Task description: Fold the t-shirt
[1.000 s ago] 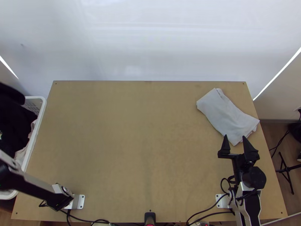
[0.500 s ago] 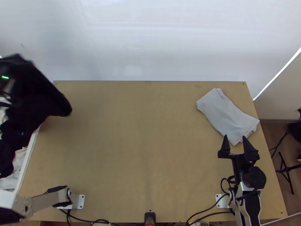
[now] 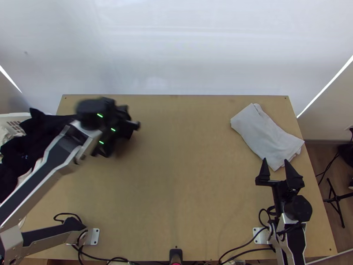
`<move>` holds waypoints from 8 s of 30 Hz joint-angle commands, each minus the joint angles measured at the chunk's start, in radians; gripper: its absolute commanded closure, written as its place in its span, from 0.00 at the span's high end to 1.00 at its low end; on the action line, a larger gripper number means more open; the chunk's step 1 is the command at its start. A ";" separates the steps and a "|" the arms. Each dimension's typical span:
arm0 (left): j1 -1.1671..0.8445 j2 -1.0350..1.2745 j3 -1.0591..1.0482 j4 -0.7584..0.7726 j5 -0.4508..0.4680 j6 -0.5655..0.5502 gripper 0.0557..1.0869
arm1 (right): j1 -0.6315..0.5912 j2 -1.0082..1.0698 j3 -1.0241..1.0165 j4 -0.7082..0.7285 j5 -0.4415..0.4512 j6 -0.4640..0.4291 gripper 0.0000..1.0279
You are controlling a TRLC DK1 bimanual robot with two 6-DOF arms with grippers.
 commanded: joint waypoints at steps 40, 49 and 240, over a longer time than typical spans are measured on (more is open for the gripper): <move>-0.499 0.927 0.829 0.052 -0.022 -0.231 0.97 | -0.046 0.000 0.000 0.002 0.002 0.000 0.96; -0.427 0.826 0.861 0.028 -0.009 -0.194 0.96 | -0.089 0.000 0.052 0.026 0.002 -0.006 0.96; -0.550 -0.253 -0.266 -0.451 0.229 -0.040 0.04 | 0.600 2.272 2.320 -1.071 -0.486 0.250 0.95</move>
